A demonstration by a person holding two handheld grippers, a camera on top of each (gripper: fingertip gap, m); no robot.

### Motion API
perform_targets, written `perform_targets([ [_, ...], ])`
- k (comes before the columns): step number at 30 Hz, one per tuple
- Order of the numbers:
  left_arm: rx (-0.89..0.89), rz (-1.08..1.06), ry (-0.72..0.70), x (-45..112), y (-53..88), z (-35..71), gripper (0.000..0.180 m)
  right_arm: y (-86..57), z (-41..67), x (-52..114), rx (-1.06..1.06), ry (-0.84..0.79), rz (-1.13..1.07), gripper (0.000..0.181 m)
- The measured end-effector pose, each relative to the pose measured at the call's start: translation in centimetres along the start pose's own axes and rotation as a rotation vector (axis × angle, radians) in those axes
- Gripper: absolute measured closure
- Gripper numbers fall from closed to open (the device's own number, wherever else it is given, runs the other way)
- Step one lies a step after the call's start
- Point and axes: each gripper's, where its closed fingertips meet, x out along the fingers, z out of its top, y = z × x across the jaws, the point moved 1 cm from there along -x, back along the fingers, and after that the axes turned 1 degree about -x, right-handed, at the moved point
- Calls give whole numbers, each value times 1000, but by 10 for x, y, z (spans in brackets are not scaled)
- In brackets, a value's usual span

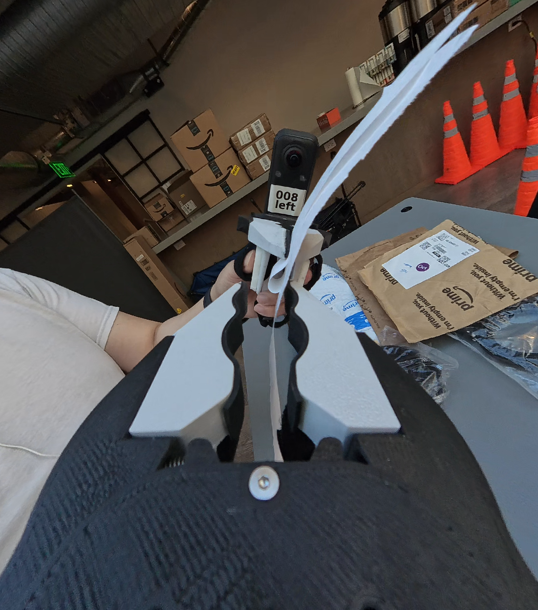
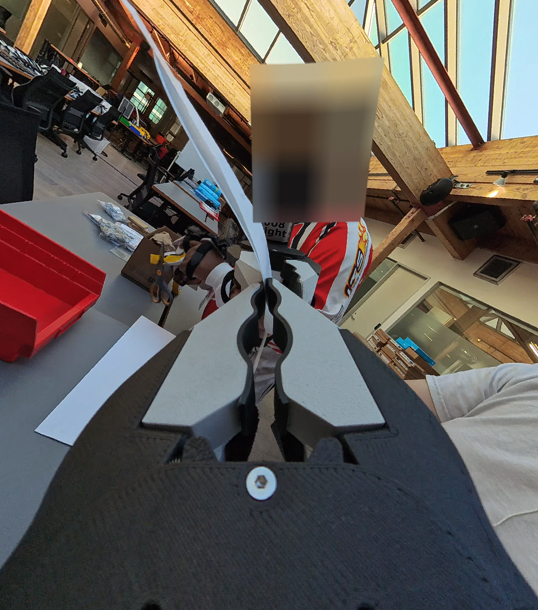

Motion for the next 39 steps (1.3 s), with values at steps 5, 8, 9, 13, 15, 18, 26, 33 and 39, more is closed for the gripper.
perform_targets([
  [5, 48, 53, -54, -5, 8, 2, 163, -6, 0, 2, 2, -4, -17, 181],
  [8, 52, 37, -86, -10, 7, 3, 176, -9, 1, 3, 0, -16, -24, 181],
  [9, 55, 37, -86, -11, 8, 2, 180, -10, 2, 3, -3, -20, -31, 181],
  [13, 49, 28, -60, -14, 9, -3, 180, -11, -2, 7, -6, -12, -31, 181],
  [15, 39, 26, -53, -16, 11, -3, 180, -12, -3, 8, -11, -17, -34, 181],
  [18, 48, 29, -33, -17, 13, -5, 180, -14, -3, 10, -16, -22, -37, 181],
  [26, 46, 38, -7, -18, 19, -6, 180, -17, -3, 10, -28, -36, -55, 181],
  [33, 51, 17, -45, -17, 14, 2, 154, -14, -5, 11, 16, -20, -2, 181],
  [39, 28, -13, 30, -6, 14, 1, 163, -16, -3, 13, 24, -16, 1, 181],
])
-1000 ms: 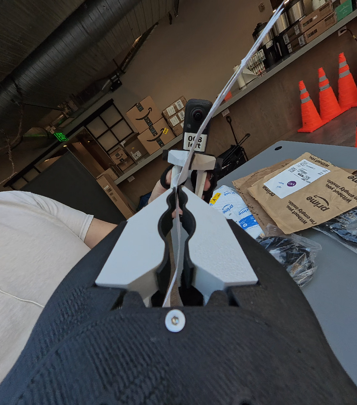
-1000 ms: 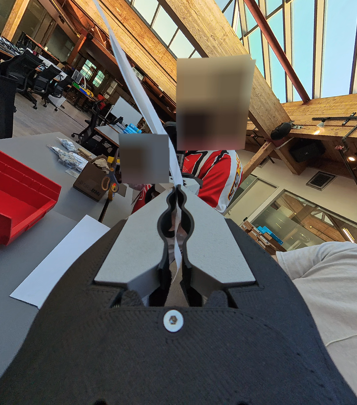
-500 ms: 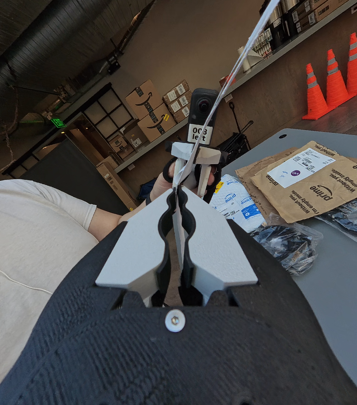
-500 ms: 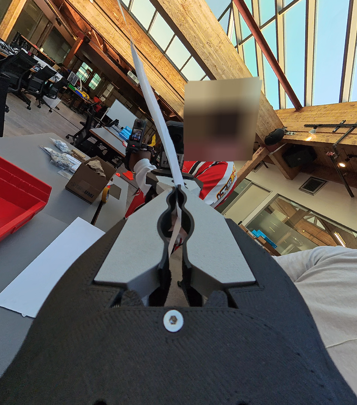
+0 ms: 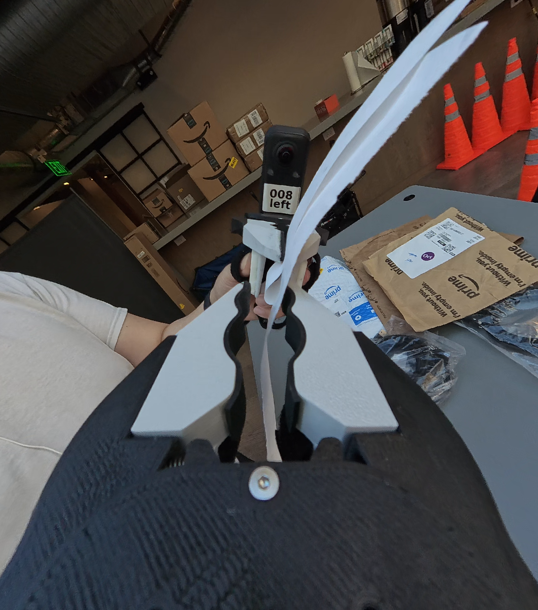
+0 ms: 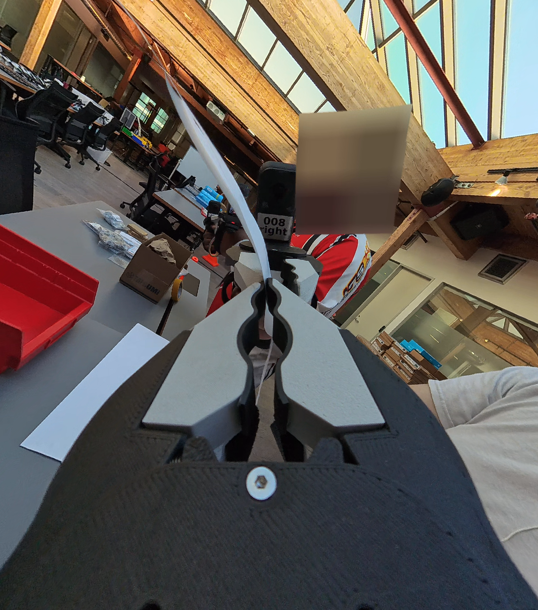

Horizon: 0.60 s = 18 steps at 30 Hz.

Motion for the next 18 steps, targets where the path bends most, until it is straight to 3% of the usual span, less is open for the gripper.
perform_targets([
  [6, 3, -7, 10, 1, -1, -2, 173, -3, -1, -1, 3, 0, -3, 181],
  [18, 58, 29, -18, -1, 4, -4, 176, -9, -3, -1, 21, 4, -7, 181],
])
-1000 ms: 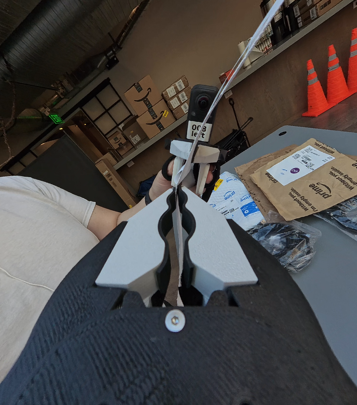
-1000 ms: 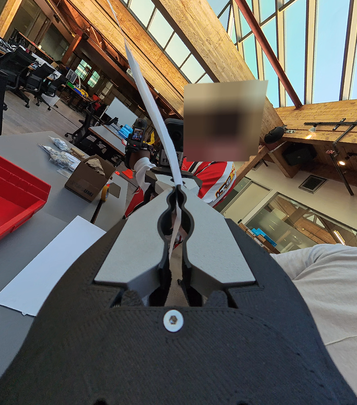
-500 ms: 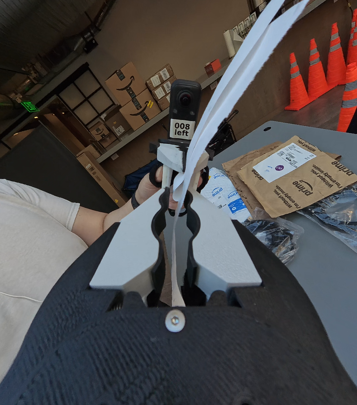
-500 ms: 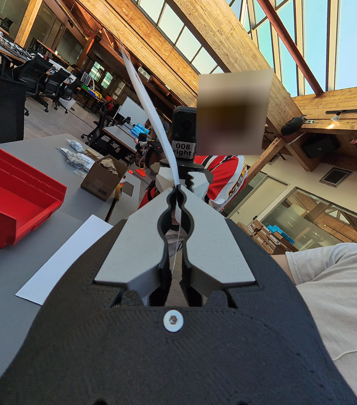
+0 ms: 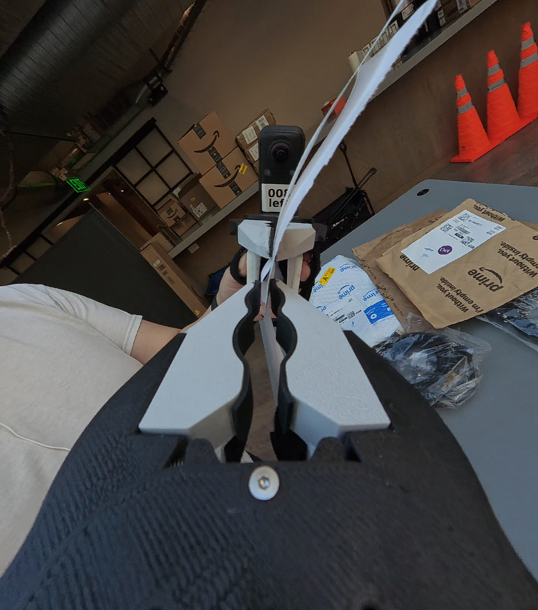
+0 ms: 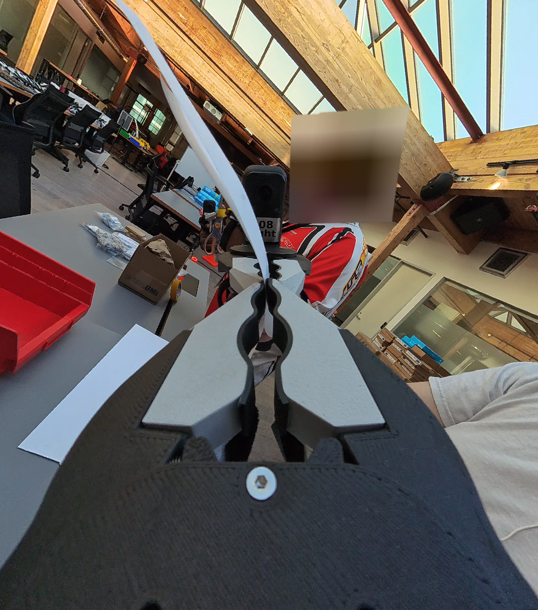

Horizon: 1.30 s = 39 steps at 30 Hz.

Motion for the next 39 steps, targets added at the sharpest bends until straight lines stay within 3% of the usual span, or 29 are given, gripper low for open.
perform_targets([
  [12, 19, -6, -1, -3, 2, -4, 180, -7, -4, 2, 15, 25, -12, 181],
  [16, -6, -1, -8, -4, 7, -2, 180, -9, -1, 0, 2, -6, -25, 157],
  [21, 13, 33, -51, -6, 12, 3, 180, -13, -22, -2, 43, 81, -17, 163],
  [30, -2, 92, 0, 1, 17, -11, 180, -23, 11, -7, 36, -28, -57, 163],
  [34, -57, 115, 24, 5, 23, -15, 180, -18, 24, -9, 23, -59, -28, 181],
  [39, -68, 108, 23, 3, 21, -15, 180, -15, 24, -10, 20, -60, -20, 181],
])
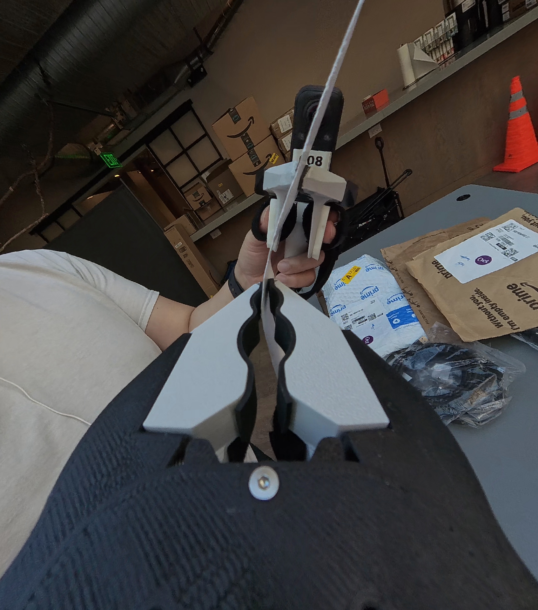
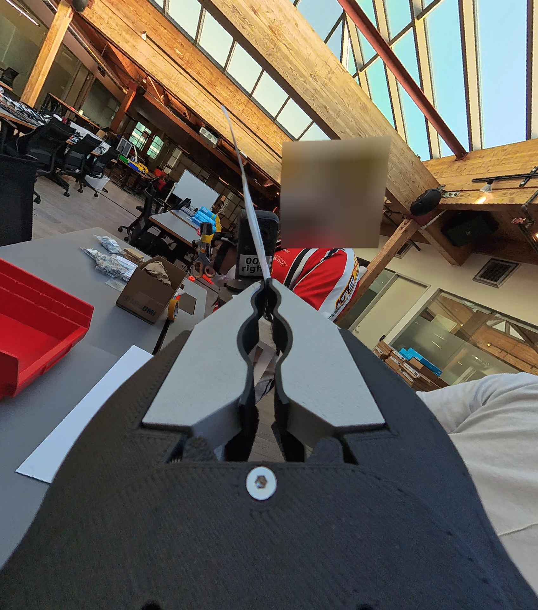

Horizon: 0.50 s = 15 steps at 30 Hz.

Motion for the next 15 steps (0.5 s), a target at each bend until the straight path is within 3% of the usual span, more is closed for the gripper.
perform_targets([
  [9, 24, -24, -18, 3, -9, 3, 158, 7, 2, 1, 48, 34, 56, 181],
  [15, 28, -42, 65, 9, -14, -5, 166, 10, 3, 5, 50, 55, 58, 181],
])
